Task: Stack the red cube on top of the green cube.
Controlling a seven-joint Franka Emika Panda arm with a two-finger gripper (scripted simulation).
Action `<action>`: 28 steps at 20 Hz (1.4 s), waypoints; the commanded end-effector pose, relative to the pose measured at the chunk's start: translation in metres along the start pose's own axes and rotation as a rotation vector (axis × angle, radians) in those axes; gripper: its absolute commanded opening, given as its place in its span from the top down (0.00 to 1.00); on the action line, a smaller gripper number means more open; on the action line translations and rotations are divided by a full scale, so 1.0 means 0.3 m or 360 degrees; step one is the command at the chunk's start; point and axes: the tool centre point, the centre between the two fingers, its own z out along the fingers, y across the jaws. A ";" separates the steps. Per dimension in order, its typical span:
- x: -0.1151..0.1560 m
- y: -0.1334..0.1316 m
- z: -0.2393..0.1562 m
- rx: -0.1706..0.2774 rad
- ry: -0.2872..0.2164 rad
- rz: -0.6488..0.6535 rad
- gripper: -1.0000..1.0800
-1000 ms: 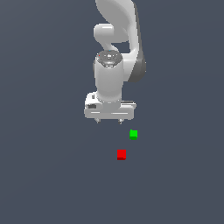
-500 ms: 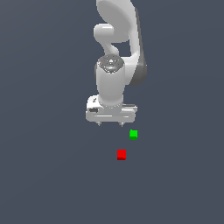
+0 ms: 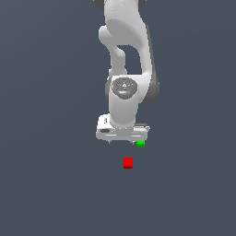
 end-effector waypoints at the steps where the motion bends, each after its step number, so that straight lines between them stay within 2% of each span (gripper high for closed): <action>1: 0.035 -0.025 0.042 0.0003 -0.0009 0.0004 0.04; 13: 0.158 -0.106 0.180 0.0011 -0.0039 0.0018 0.04; 28: 0.182 -0.121 0.226 0.0013 -0.0046 0.0020 0.04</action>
